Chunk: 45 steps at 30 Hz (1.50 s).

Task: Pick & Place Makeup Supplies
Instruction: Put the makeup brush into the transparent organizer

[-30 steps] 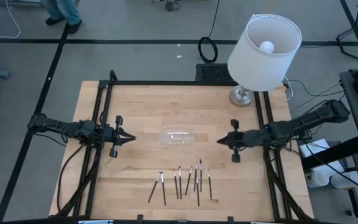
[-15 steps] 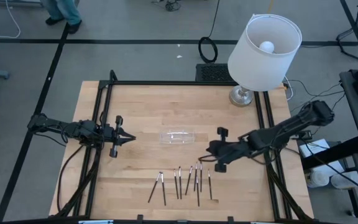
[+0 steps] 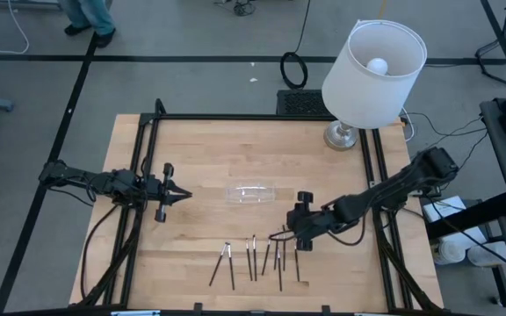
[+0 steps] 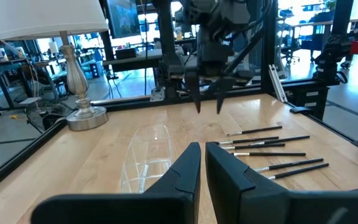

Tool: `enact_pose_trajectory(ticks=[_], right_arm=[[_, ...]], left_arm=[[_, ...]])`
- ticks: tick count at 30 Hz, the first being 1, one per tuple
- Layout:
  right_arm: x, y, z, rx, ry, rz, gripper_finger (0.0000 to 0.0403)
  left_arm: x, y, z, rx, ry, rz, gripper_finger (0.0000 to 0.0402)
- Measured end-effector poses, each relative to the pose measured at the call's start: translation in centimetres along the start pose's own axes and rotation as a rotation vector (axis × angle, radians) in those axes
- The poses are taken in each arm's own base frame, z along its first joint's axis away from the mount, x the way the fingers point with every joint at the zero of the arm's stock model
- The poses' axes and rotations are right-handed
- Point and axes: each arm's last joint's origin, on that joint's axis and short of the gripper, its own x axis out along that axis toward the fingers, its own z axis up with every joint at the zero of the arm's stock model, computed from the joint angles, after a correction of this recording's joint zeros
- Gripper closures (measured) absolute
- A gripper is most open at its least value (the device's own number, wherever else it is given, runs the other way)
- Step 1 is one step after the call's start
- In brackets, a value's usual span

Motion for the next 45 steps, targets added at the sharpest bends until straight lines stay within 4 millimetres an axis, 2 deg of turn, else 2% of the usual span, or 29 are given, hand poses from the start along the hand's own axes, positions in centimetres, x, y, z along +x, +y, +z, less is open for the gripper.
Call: enact_pose_trajectory(ticks=[6, 16, 23, 29, 37, 45], right_arm=[[1.2, -0.1, -1.7, 0.043, -0.046, 0.032, 0.0167], [2.6, -0.5, -4.4, 0.091, -0.167, 0.088, 0.0176], [2.8, -0.5, -4.8, 0.118, -0.24, 0.13, 0.0181], [2.9, -0.5, -4.9, 0.117, -0.236, 0.128, 0.0181], [4.4, -0.1, -5.3, 0.106, -0.239, 0.123, 0.0181], [5.3, -0.6, -5.5, 0.126, -0.213, 0.104, 0.0181]], left_arm=[[0.0, 0.0, 0.0, 0.0, 0.0, 0.0, 0.0371], [0.0, 0.0, 0.0, 0.0, 0.0, 0.0, 0.0371], [0.0, 0.0, 0.0, 0.0, 0.0, 0.0, 0.0371], [0.0, 0.0, 0.0, 0.0, 0.0, 0.0, 0.0371], [0.0, 0.0, 0.0, 0.0, 0.0, 0.0, 0.0371], [0.0, 0.0, 0.0, 0.0, 0.0, 0.0, 0.0371]])
